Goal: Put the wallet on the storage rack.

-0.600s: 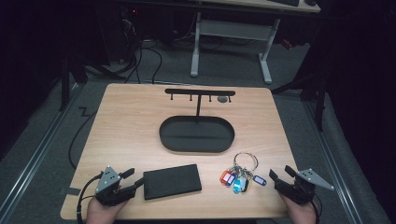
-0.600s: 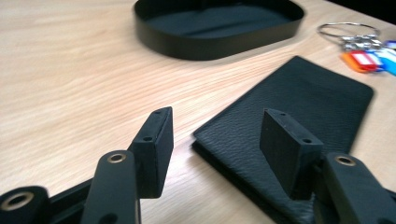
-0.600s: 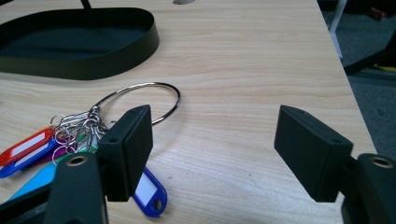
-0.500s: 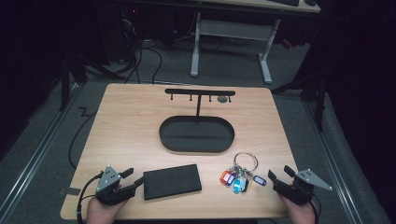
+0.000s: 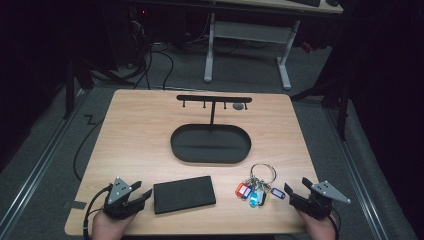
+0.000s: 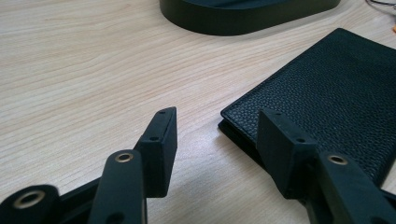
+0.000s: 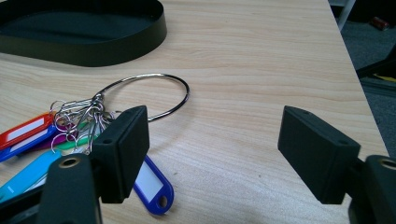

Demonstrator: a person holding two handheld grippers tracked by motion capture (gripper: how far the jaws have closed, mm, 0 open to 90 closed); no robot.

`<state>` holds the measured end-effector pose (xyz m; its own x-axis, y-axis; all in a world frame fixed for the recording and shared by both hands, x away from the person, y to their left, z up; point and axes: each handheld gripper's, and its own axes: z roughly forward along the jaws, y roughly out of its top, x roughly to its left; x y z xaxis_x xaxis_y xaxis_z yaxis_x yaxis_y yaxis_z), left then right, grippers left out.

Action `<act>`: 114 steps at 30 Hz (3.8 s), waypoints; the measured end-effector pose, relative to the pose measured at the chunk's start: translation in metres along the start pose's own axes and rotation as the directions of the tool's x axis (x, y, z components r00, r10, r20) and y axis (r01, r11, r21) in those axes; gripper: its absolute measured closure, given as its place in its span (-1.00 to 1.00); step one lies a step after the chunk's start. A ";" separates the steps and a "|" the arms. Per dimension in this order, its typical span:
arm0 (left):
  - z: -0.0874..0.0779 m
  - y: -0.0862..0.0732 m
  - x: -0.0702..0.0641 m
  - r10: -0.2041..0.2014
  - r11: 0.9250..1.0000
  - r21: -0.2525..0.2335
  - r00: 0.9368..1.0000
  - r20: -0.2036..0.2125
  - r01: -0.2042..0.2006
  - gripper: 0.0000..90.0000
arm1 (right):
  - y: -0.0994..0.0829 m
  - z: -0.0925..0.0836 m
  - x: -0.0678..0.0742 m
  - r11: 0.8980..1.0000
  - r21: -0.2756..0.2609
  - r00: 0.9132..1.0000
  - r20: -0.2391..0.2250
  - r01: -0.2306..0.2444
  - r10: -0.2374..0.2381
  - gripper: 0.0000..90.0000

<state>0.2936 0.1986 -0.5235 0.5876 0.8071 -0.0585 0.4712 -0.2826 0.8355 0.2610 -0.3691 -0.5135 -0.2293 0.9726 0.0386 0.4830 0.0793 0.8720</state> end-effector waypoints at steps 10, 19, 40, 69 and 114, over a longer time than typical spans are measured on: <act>-0.004 -0.001 -0.005 0.028 1.000 0.006 0.999 0.015 -0.028 0.27 | 0.003 0.004 0.004 1.000 -0.012 1.000 -0.019 0.014 -0.014 -0.34; -0.003 0.001 -0.007 0.025 0.999 0.030 1.000 0.016 -0.026 0.47 | 0.004 0.007 0.006 1.000 -0.007 0.999 -0.031 0.019 -0.019 -0.34; -0.020 -0.019 -0.020 0.102 0.987 0.133 0.993 -0.054 -0.094 0.94 | 0.029 0.033 0.025 0.998 -0.042 0.996 -0.080 0.045 -0.048 -0.28; -0.015 -0.019 -0.068 0.262 0.954 0.144 0.964 0.034 -0.264 0.93 | 0.031 0.035 0.026 0.999 -0.037 0.998 -0.062 -0.006 0.004 -0.23; -0.006 0.005 -0.117 0.393 0.919 -0.006 0.913 0.104 -0.395 0.44 | 0.037 0.041 0.037 0.999 -0.053 1.000 -0.030 -0.004 0.002 -0.18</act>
<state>0.2228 0.1057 -0.5090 0.7906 0.5721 0.2185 0.1970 -0.5754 0.7938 0.3054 -0.3211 -0.5000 -0.2535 0.9658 0.0553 0.4383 0.0637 0.8966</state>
